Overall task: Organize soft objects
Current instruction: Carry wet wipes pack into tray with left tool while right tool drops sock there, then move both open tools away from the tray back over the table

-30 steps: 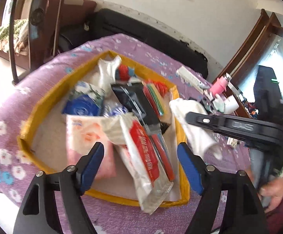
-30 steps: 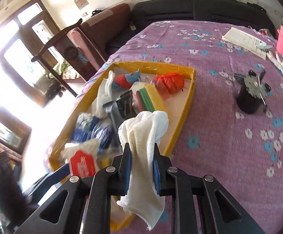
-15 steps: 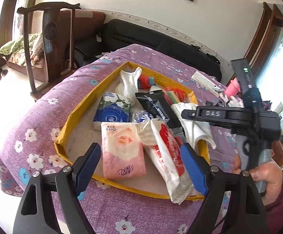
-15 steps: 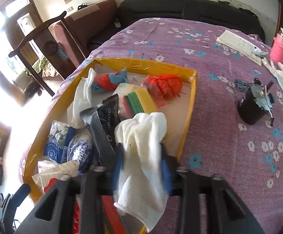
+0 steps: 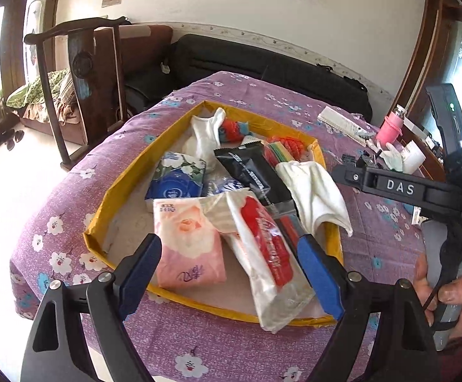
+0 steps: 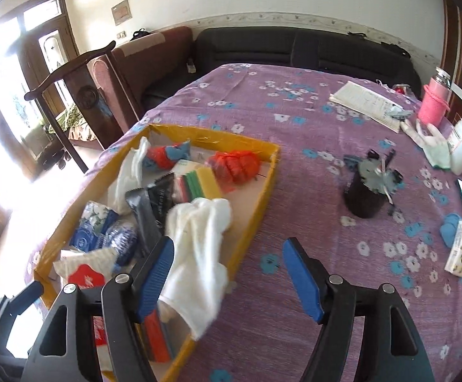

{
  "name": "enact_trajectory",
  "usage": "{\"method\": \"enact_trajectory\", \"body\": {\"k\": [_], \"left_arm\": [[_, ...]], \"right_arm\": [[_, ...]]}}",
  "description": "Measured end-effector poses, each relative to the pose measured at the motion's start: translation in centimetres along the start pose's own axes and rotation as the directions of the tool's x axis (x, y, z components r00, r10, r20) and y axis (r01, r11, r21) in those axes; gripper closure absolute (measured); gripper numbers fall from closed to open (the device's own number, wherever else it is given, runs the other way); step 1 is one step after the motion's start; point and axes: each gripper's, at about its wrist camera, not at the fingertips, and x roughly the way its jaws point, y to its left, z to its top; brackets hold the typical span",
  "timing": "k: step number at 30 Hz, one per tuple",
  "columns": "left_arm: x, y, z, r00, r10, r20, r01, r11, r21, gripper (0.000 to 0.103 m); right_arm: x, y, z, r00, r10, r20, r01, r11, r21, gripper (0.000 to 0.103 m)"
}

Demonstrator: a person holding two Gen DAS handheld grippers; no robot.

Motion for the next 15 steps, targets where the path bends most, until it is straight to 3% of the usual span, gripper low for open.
{"method": "enact_trajectory", "body": {"k": [11,15], "left_arm": [[0.3,-3.8,-0.3,0.999,-0.011,-0.030,0.013,0.997,0.074,0.016],[-0.1,-5.6,-0.3,0.999,-0.046,-0.026,0.048,0.994,0.102,0.016]], "right_arm": [[-1.1,-6.3,-2.5,1.000,-0.006,-0.007,0.006,0.996,0.089,0.027],[-2.2,-9.1,-4.1,0.999,-0.033,0.001,0.033,0.994,0.103,0.026]]}}
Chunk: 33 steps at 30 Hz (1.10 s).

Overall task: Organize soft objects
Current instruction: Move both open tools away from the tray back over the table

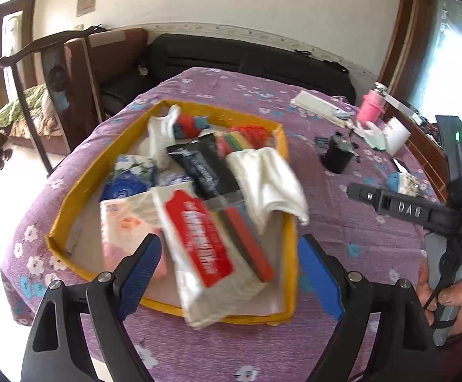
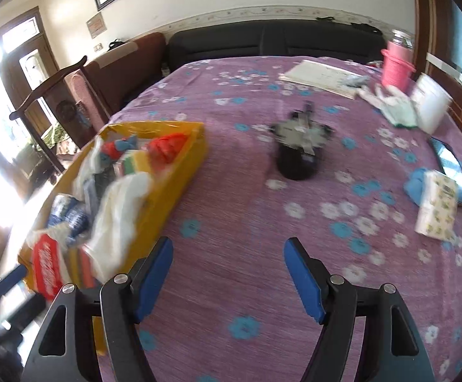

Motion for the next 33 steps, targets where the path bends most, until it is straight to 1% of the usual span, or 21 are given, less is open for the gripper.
{"method": "enact_trajectory", "body": {"k": [3,6,8,11,13,16,19,20,22,25,26,28,29,30,31,32,33], "left_arm": [[0.1,-1.7,0.0,0.999,-0.046,0.001,0.046,0.998,0.033,0.016],[0.6,-3.4,-0.2,0.996,-0.093,-0.016,0.094,0.994,0.055,0.016],[1.3,-4.8,-0.6,0.991,-0.128,-0.042,0.131,0.989,0.073,0.016],[2.1,-6.8,-1.2,0.983,-0.163,-0.083,0.172,0.980,0.105,0.016],[2.3,-7.9,-1.6,0.978,-0.183,-0.104,0.196,0.972,0.128,0.016],[2.3,-9.1,-2.1,0.974,-0.196,-0.117,0.214,0.962,0.167,0.016],[2.3,-9.5,-2.3,0.972,-0.199,-0.122,0.220,0.958,0.183,0.016],[2.3,-9.6,-2.3,0.972,-0.199,-0.123,0.220,0.958,0.183,0.016],[2.4,-9.3,-2.2,0.972,-0.196,-0.127,0.217,0.960,0.176,0.016],[2.5,-8.9,-2.1,0.973,-0.192,-0.128,0.211,0.964,0.159,0.016],[2.5,-8.7,-2.1,0.973,-0.191,-0.128,0.210,0.965,0.154,0.016],[2.5,-8.3,-2.1,0.974,-0.190,-0.127,0.207,0.968,0.142,0.016],[2.6,-8.1,-2.1,0.973,-0.190,-0.128,0.207,0.969,0.135,0.016],[2.6,-7.9,-2.0,0.973,-0.193,-0.131,0.209,0.969,0.130,0.016],[2.8,-7.8,-2.0,0.969,-0.205,-0.135,0.221,0.968,0.118,0.016],[2.8,-7.6,-2.0,0.967,-0.214,-0.136,0.230,0.967,0.111,0.016],[2.7,-7.6,-2.0,0.966,-0.220,-0.133,0.235,0.966,0.109,0.016]], "right_arm": [[-1.7,-3.1,-1.0,0.998,-0.056,0.043,0.055,0.998,0.021,0.026],[-3.9,-7.0,-1.4,0.987,-0.131,0.095,0.124,0.989,0.075,0.026],[-5.3,-10.1,-1.2,0.975,-0.193,0.109,0.179,0.976,0.126,0.023],[-6.3,-13.9,-0.5,0.955,-0.268,0.124,0.242,0.951,0.193,0.023],[-6.6,-16.1,0.1,0.945,-0.300,0.129,0.265,0.936,0.231,0.023],[-5.8,-19.3,1.4,0.943,-0.315,0.104,0.274,0.917,0.290,0.023],[-4.6,-21.4,2.5,0.956,-0.287,0.066,0.248,0.906,0.344,0.023],[-3.8,-22.1,3.1,0.963,-0.267,0.048,0.232,0.904,0.360,0.023],[-2.6,-22.6,3.9,0.968,-0.249,0.031,0.220,0.902,0.371,0.023],[-0.6,-22.8,5.3,0.970,-0.243,-0.003,0.227,0.904,0.362,0.023],[-0.2,-22.5,5.4,0.975,-0.222,-0.011,0.211,0.910,0.356,0.023],[0.3,-20.8,5.2,0.991,-0.128,-0.031,0.131,0.937,0.324,0.023],[0.6,-19.7,4.9,0.998,-0.047,-0.042,0.057,0.952,0.301,0.023],[0.7,-18.9,4.6,0.998,0.029,-0.055,-0.012,0.958,0.286,0.023],[0.8,-17.6,4.2,0.985,0.155,-0.078,-0.129,0.954,0.270,0.023],[0.6,-16.2,3.8,0.951,0.291,-0.102,-0.258,0.932,0.255,0.023],[-0.1,-14.9,3.6,0.920,0.379,-0.105,-0.348,0.909,0.228,0.022]]}}
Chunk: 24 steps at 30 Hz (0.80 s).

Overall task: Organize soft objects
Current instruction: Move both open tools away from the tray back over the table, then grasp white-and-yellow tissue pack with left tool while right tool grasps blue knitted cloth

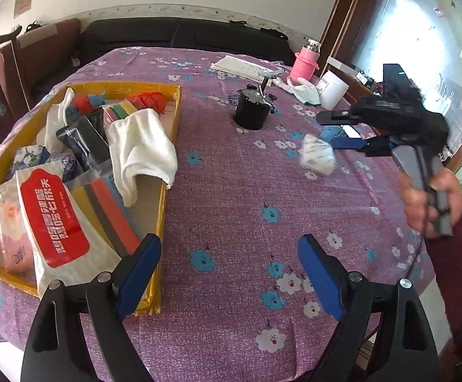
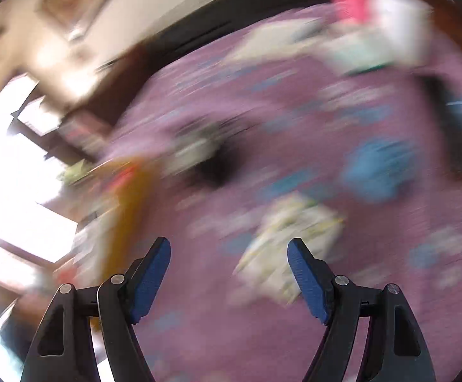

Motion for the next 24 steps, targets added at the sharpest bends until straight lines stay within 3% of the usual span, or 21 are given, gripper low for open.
{"method": "enact_trajectory", "body": {"k": [2,4,6,9,12,16,17,20,22,24], "left_arm": [[0.0,-0.1,0.0,1.000,-0.021,-0.001,0.021,1.000,0.001,0.016],[0.1,-0.2,-0.1,0.999,-0.034,-0.004,0.034,0.999,0.003,0.016],[0.2,-0.6,-0.2,0.999,-0.044,-0.007,0.044,0.999,0.009,0.016],[0.1,-1.2,-0.3,0.999,-0.049,-0.006,0.049,0.998,0.030,0.016],[0.1,-1.5,-0.4,0.999,-0.038,-0.009,0.039,0.998,0.040,0.016],[0.5,-1.7,-0.3,1.000,-0.017,-0.023,0.018,0.999,0.039,0.016],[0.6,-1.8,-0.3,1.000,-0.012,-0.027,0.013,0.999,0.039,0.016],[1.1,-2.0,-0.1,0.999,-0.026,-0.048,0.028,0.999,0.034,0.016],[1.5,-2.2,-0.1,0.997,-0.051,-0.062,0.052,0.998,0.021,0.016],[1.9,-2.3,0.1,0.995,-0.069,-0.071,0.070,0.997,0.010,0.016]], "right_arm": [[-1.6,1.5,-0.3,0.999,0.020,0.037,-0.018,0.998,-0.062,0.022],[-3.5,1.2,0.3,0.991,-0.055,0.120,0.061,0.997,-0.053,0.019],[-5.0,-0.6,1.3,0.949,-0.237,0.209,0.233,0.971,0.043,0.014],[-4.8,-4.4,2.9,0.878,-0.432,0.207,0.405,0.900,0.160,0.014],[-2.9,-6.9,3.6,0.828,-0.538,0.158,0.511,0.840,0.183,0.014],[-0.3,-7.9,4.8,0.775,-0.621,0.118,0.604,0.782,0.154,0.016],[0.2,-8.4,4.9,0.776,-0.622,0.104,0.605,0.781,0.156,0.017],[1.3,-9.2,5.1,0.788,-0.611,0.075,0.595,0.787,0.165,0.038],[1.4,-9.5,4.9,0.817,-0.571,0.080,0.554,0.816,0.167,0.053],[1.2,-9.4,4.6,0.830,-0.552,0.081,0.535,0.829,0.163,0.056]]}}
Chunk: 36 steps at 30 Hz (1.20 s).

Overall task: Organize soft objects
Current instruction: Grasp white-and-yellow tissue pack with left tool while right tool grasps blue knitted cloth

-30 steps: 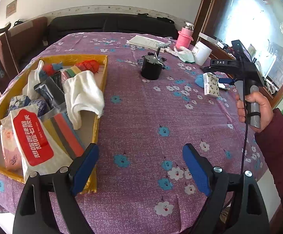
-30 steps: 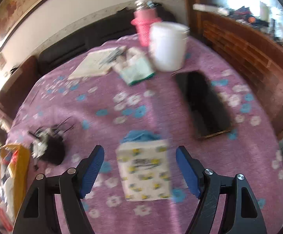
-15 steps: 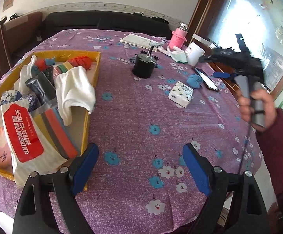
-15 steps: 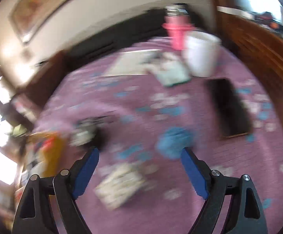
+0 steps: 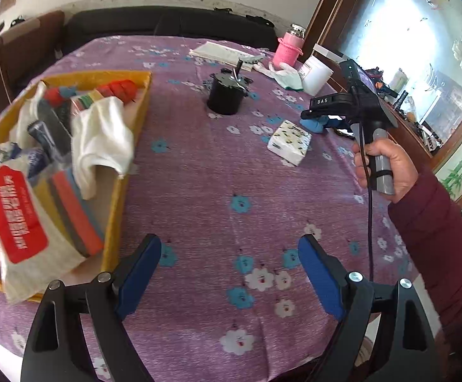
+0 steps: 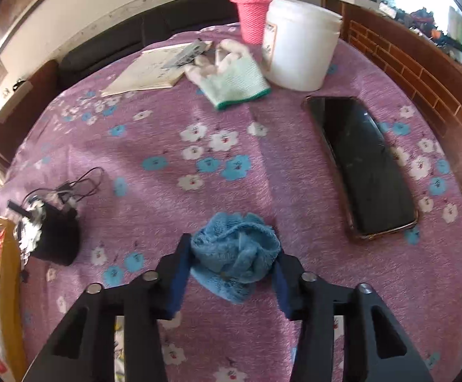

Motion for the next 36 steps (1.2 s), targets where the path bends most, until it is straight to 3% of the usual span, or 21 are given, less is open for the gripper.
{"method": "enact_trajectory", "body": {"k": [6,11,16,22,27,30,31,32,33,36], "left_arm": [[1.6,-1.0,1.6,0.999,-0.036,-0.038,0.037,0.999,0.011,0.016],[3.7,-4.0,5.1,1.000,-0.006,-0.020,0.009,0.990,0.143,0.016],[9.7,-8.2,8.5,0.997,0.031,-0.071,-0.009,0.955,0.296,0.016],[15.8,-10.4,10.8,0.992,0.065,-0.112,-0.024,0.943,0.331,0.016],[18.5,-10.8,11.3,0.987,0.082,-0.135,-0.033,0.942,0.334,0.017],[19.1,-11.4,11.1,0.986,0.117,-0.123,-0.064,0.925,0.374,0.015],[18.9,-11.5,11.1,0.987,0.109,-0.122,-0.056,0.925,0.375,0.022],[18.7,-11.6,11.1,0.987,0.104,-0.119,-0.053,0.926,0.374,0.041],[18.3,-11.6,11.1,0.988,0.100,-0.120,-0.049,0.927,0.373,0.049],[17.3,-11.2,11.2,0.989,0.062,-0.134,-0.015,0.945,0.327,0.051]], "right_arm": [[-2.4,-1.1,-3.1,0.995,0.086,-0.054,-0.087,0.996,-0.005,0.057],[-5.0,-3.3,-7.8,0.982,0.170,-0.076,-0.170,0.985,0.014,0.057],[-6.3,-4.9,-10.5,0.970,0.240,-0.044,-0.237,0.970,0.058,0.056],[-7.0,-4.7,-11.6,0.972,0.237,0.005,-0.237,0.971,0.022,0.054],[-7.1,-4.3,-11.8,0.976,0.219,0.015,-0.219,0.976,-0.004,0.051],[-7.1,-4.1,-11.8,0.977,0.212,0.018,-0.212,0.977,-0.014,0.050],[-7.0,-4.0,-11.8,0.978,0.210,0.018,-0.210,0.978,-0.015,0.050],[-7.0,-4.0,-11.8,0.978,0.206,0.019,-0.206,0.978,-0.017,0.049],[-7.0,-3.9,-11.8,0.979,0.203,0.020,-0.202,0.979,-0.016,0.049],[-7.0,-3.8,-11.9,0.981,0.192,0.024,-0.192,0.981,-0.014,0.049]]}}
